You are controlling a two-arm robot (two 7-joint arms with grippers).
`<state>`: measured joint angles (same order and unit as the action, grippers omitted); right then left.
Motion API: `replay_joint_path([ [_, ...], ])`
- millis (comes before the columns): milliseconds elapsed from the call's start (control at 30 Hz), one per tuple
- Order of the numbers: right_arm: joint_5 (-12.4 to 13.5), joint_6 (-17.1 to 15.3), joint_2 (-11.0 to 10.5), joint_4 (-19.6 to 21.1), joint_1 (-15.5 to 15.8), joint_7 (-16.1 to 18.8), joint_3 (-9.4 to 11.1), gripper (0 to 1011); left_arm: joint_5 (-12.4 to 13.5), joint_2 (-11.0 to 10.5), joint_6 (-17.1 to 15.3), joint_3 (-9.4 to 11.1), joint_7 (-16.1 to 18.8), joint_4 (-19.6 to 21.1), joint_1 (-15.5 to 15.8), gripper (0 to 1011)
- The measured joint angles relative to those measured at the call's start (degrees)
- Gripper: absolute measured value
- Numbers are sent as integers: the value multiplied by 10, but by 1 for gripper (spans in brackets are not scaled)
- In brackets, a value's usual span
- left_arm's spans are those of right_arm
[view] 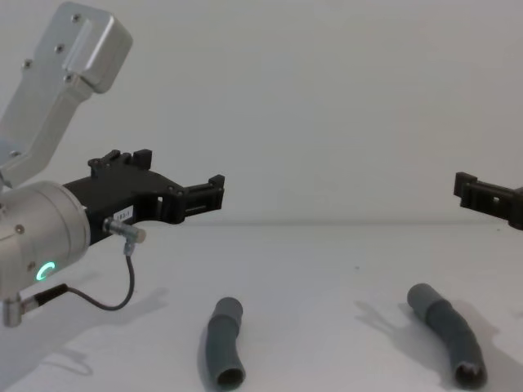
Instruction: Use both hands to pick up one end of the pipe from the table, align the ends, and insert them.
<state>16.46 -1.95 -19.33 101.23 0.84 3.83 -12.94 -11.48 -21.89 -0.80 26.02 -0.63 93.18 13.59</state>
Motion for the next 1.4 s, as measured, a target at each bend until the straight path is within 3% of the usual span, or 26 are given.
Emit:
replay_joint_path([
  [1233,0,0,0,0,0,0,0,1004,0,0,0,0,0,0,0,1001],
  [1400,0,0,0,0,0,0,0,1004,1,1,-12,0,3,8,-2,1001],
])
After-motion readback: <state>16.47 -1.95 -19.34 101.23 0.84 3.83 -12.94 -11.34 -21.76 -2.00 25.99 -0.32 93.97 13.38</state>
